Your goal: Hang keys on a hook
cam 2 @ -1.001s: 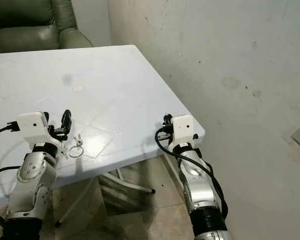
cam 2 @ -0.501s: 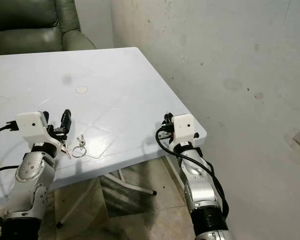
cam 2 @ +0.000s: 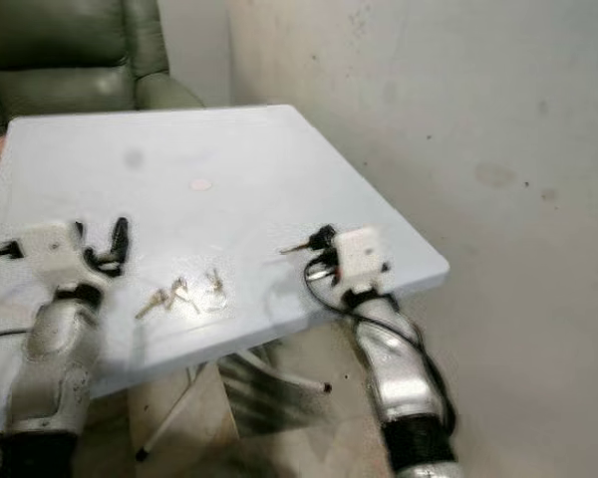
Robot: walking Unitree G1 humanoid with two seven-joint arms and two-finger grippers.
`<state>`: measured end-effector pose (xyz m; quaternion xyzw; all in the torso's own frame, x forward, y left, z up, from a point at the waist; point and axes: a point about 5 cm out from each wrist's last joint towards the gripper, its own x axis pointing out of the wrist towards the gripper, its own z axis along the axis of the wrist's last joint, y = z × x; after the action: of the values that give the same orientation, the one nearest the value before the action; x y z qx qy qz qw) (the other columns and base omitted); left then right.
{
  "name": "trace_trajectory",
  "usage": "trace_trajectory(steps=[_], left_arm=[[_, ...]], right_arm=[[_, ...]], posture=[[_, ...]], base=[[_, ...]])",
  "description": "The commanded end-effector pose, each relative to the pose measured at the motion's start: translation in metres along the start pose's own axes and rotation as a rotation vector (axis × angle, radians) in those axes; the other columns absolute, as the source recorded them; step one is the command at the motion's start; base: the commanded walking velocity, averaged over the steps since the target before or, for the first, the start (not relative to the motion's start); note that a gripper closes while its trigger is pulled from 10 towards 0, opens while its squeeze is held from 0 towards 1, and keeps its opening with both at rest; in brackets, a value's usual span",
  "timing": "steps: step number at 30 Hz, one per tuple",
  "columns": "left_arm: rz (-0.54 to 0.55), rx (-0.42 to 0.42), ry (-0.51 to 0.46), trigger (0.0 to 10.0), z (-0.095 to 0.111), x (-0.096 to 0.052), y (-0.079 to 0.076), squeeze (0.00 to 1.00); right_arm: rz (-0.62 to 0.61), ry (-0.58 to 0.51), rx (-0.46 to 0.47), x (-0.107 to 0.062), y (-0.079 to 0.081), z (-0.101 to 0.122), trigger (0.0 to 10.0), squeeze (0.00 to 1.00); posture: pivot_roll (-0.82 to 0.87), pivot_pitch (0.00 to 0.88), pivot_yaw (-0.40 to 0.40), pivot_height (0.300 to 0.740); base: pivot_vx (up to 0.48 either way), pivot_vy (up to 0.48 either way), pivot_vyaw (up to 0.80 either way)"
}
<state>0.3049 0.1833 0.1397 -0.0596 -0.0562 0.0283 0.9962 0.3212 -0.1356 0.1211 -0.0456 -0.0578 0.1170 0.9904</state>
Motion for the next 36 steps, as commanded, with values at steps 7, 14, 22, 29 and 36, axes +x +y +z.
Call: trace_trajectory(steps=[7, 14, 22, 29, 36], left_arm=[[0.023, 0.021, -0.008, 10.0, 0.0033, -0.0008, 0.0093, 0.0], [0.01, 0.047, -0.012, 10.0, 0.0042, -0.0013, 0.0089, 0.0], [-0.003, 0.056, -0.018, 10.0, 0.0049, -0.002, 0.0081, 0.0], [-0.009, 0.043, -0.022, 10.0, 0.006, -0.0024, 0.0075, 0.0], [-0.002, 0.013, -0.021, 10.0, 0.005, -0.003, 0.0074, 0.0]], right_arm=[[0.012, -0.004, 0.024, 0.0035, 0.0073, 0.0033, 10.0, 0.0], [0.005, 0.001, 0.03, 0.0031, 0.0067, 0.0034, 10.0, 0.0], [0.004, 0.003, 0.03, 0.0028, 0.0061, 0.0038, 10.0, 0.0], [0.007, 0.002, 0.028, 0.0034, 0.0057, 0.0044, 10.0, 0.0], [0.009, 0.004, 0.027, 0.0034, 0.0059, 0.0041, 10.0, 0.0]], posture=[[-0.04, 0.0, -0.045, 0.74], [-0.04, 0.0, -0.044, 0.74], [-0.04, 0.0, -0.044, 0.74], [-0.04, 0.0, -0.048, 0.74], [-0.03, 0.0, -0.051, 0.74]], base=[[0.0, 0.0, -0.42], [0.0, 0.0, -0.71], [0.0, 0.0, -0.71], [0.0, -0.046, -0.71], [0.0, -0.32, -0.71]])
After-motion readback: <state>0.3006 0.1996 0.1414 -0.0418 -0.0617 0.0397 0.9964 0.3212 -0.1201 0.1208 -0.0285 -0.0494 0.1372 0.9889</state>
